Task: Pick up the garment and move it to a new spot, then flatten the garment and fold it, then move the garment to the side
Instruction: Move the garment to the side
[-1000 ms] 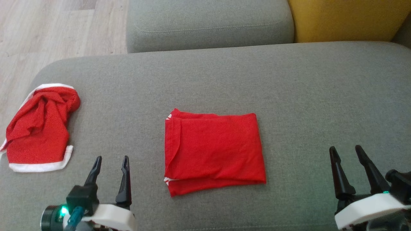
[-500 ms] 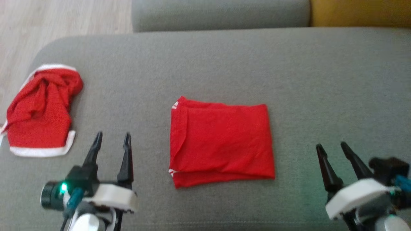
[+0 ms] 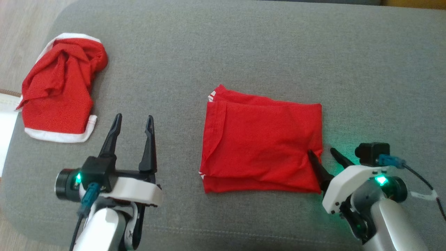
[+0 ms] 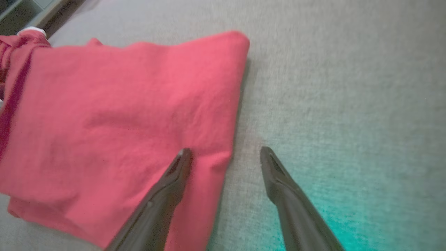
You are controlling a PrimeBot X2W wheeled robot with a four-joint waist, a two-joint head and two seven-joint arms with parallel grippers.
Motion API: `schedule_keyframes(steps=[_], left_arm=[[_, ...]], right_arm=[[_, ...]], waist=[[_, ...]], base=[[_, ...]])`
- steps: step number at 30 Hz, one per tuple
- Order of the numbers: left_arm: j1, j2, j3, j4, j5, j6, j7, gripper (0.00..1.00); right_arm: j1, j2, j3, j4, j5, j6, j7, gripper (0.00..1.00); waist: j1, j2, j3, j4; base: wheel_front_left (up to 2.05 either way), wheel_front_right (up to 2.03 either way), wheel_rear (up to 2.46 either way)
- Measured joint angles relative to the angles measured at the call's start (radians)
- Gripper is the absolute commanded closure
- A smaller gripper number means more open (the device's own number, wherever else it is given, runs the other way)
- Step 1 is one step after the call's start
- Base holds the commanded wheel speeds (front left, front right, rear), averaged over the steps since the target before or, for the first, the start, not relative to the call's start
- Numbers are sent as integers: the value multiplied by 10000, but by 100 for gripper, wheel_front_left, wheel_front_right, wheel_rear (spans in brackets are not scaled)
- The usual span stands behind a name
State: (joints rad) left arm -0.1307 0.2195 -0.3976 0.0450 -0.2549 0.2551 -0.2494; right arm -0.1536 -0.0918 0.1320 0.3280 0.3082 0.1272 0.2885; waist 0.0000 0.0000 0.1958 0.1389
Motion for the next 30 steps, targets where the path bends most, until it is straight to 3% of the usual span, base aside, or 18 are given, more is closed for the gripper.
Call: schedule_keyframes(steps=[4,5,6,11,16,30], left_arm=[[-5,-59,54,-4,130,-58,0,0],[-5,-73,102,-6,163,-58,0,0],[-5,-73,102,-6,163,-58,0,0],[7,-107,255,-29,272,-94,-2,0],[49,-92,351,-150,424,-155,-2,0],[44,42,217,-612,623,-422,6,0]], right_arm=[[-444,73,203,437,90,0,368,0],[-564,77,270,485,115,0,493,46],[-564,77,270,485,115,0,493,100],[-693,54,792,535,171,0,364,100],[-670,-360,1279,48,-105,0,-121,100],[-1704,-1774,1329,-347,-100,0,-238,100]], waist=[[0,0,70,37],[0,0,70,22],[0,0,70,22],[0,0,44,-177],[0,0,-13,-723],[0,0,154,-3304]], base=[[0,0,0],[0,0,0],[0,0,0],[0,0,0],[0,0,0],[0,0,0]])
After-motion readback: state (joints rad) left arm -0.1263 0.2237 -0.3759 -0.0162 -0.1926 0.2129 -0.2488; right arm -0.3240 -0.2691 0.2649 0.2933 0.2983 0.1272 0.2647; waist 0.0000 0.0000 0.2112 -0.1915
